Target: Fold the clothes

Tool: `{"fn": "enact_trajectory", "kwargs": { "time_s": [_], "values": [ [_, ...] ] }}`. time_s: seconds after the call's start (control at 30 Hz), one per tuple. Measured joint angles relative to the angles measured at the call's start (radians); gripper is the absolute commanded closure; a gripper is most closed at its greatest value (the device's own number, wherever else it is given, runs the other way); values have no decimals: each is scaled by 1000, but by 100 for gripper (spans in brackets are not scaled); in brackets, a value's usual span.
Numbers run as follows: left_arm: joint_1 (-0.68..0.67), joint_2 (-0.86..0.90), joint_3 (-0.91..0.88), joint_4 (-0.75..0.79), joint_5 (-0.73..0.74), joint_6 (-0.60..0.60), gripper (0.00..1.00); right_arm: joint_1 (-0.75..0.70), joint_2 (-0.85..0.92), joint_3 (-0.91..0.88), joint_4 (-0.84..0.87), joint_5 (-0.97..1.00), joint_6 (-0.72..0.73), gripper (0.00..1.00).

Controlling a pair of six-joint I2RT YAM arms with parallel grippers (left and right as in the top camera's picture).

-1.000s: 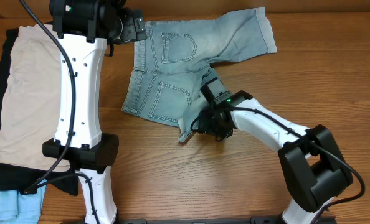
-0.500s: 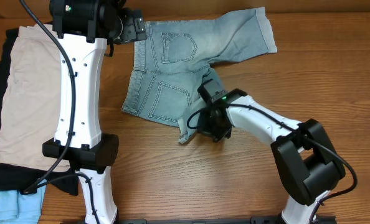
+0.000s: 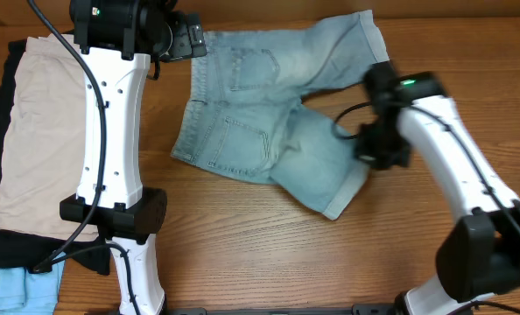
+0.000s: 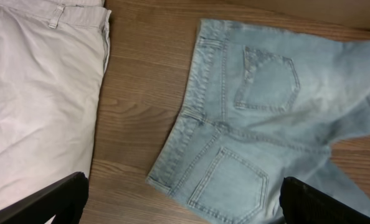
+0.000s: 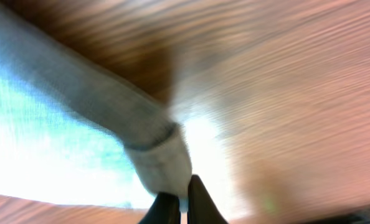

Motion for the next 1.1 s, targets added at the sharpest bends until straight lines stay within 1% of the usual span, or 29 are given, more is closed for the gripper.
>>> {"fn": "enact_trajectory", "kwargs": {
  "time_s": [0.07,0.13,0.17,0.2,0.23,0.27,0.3,0.33,0.43,0.53,0.67,0.8,0.9,0.93,1.1],
  "values": [
    [0,0,0,0,0,0,0,-69,-4,2,11,36,-29,96],
    [0,0,0,0,0,0,0,-146,-2,1,77,65,-65,96],
    [0,0,0,0,1,0,0,-178,-2,1,121,76,-81,94],
    [0,0,-2,0,2,0,0,-213,-2,1,165,85,-97,87],
    [0,0,-4,-1,4,0,0,-235,-2,1,203,92,-106,71],
    [0,0,-8,-1,4,0,0,-256,-2,1,241,100,-118,40],
    [0,0,-17,-1,5,0,0,-279,-2,2,280,108,-137,11],
    [0,0,-29,-1,7,0,0,-294,-2,2,308,113,-147,0],
    [0,0,-79,0,21,0,0,-329,-2,2,348,121,-170,0],
    [0,0,-155,29,59,16,0,-342,-2,11,312,98,-186,0],
    [-17,0,-286,148,155,82,0,-339,-2,46,243,-19,-215,0],
    [-63,0,-437,267,235,130,0,-322,-2,60,212,-132,-256,0],
    [-114,0,-580,357,276,149,0,-296,-2,60,206,-176,-277,0],
    [-119,1,-594,362,280,150,0,-292,-2,60,205,-182,-278,0],
    [-165,2,-796,486,314,149,0,-262,-2,60,205,-204,-284,1]
  ]
}}
